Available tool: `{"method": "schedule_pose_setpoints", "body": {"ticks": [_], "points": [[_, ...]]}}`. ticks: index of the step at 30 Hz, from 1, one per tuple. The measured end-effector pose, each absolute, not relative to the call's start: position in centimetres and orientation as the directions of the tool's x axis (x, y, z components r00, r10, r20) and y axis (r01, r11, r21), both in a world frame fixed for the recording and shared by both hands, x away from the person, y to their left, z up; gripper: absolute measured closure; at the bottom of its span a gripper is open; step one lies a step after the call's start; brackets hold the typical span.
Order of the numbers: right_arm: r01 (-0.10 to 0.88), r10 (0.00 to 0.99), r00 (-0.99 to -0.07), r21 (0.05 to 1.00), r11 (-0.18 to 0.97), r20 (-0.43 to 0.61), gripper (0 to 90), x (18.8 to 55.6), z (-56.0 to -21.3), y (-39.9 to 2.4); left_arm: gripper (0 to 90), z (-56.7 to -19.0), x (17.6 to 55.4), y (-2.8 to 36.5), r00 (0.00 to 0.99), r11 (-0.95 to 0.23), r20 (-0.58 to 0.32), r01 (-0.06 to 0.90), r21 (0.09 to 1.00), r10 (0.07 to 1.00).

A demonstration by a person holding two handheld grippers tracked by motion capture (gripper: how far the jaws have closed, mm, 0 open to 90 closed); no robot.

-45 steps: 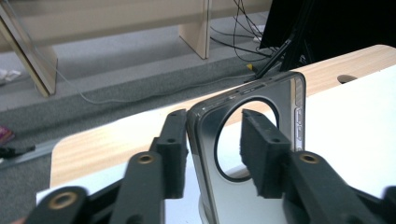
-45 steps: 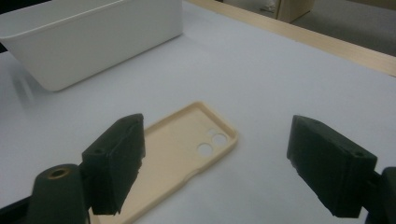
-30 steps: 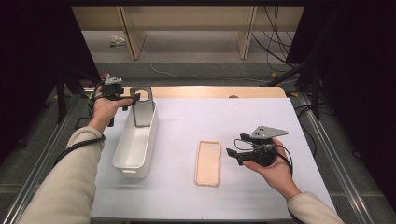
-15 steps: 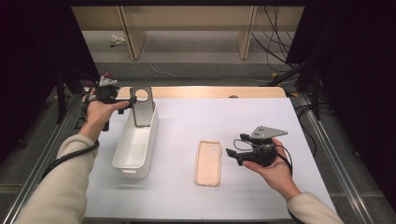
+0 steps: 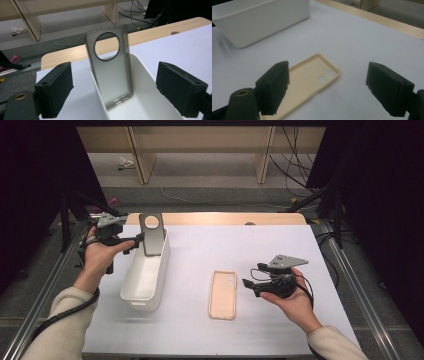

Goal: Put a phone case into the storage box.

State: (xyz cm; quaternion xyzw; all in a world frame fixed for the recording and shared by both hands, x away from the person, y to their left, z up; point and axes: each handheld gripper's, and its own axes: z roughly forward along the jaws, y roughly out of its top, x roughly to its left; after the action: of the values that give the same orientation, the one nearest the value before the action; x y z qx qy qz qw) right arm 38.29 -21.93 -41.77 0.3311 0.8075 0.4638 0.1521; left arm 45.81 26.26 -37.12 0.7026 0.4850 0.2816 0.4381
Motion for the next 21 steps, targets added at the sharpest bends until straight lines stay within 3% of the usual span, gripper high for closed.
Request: {"method": "schedule_pose_setpoints", "body": {"ticks": [21], "points": [[0.397, 0.674, -0.736, 0.845, 0.357, 0.062, 19.5, 38.3, -41.8, -22.0, 15.5, -39.0, 38.3, 20.4, 0.566, -0.209, -0.029, 0.351, 0.913, 0.824]]}}
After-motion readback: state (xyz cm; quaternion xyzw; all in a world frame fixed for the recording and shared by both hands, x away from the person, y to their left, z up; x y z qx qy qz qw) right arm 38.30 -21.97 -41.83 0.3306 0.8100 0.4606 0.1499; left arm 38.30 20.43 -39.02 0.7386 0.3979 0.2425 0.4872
